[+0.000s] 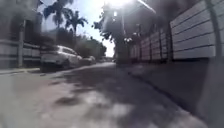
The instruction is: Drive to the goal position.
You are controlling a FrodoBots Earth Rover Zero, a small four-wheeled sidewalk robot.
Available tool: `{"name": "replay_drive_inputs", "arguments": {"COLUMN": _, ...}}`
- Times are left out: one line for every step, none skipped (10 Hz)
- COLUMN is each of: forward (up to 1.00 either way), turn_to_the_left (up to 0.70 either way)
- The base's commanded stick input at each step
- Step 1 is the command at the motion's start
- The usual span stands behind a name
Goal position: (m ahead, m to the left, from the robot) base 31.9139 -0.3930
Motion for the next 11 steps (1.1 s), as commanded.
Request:
{"name": "replay_drive_inputs", "arguments": {"forward": 1.00, "turn_to_the_left": -0.02}}
{"name": "replay_drive_inputs", "arguments": {"forward": 1.00, "turn_to_the_left": -0.02}}
{"name": "replay_drive_inputs", "arguments": {"forward": 1.00, "turn_to_the_left": -0.02}}
{"name": "replay_drive_inputs", "arguments": {"forward": 1.00, "turn_to_the_left": -0.02}}
{"name": "replay_drive_inputs", "arguments": {"forward": 1.00, "turn_to_the_left": -0.02}}
{"name": "replay_drive_inputs", "arguments": {"forward": 1.00, "turn_to_the_left": -0.02}}
{"name": "replay_drive_inputs", "arguments": {"forward": 1.00, "turn_to_the_left": -0.03}}
{"name": "replay_drive_inputs", "arguments": {"forward": 1.00, "turn_to_the_left": -0.12}}
{"name": "replay_drive_inputs", "arguments": {"forward": 1.00, "turn_to_the_left": -0.30}}
{"name": "replay_drive_inputs", "arguments": {"forward": 1.00, "turn_to_the_left": -0.40}}
{"name": "replay_drive_inputs", "arguments": {"forward": 1.00, "turn_to_the_left": -0.40}}
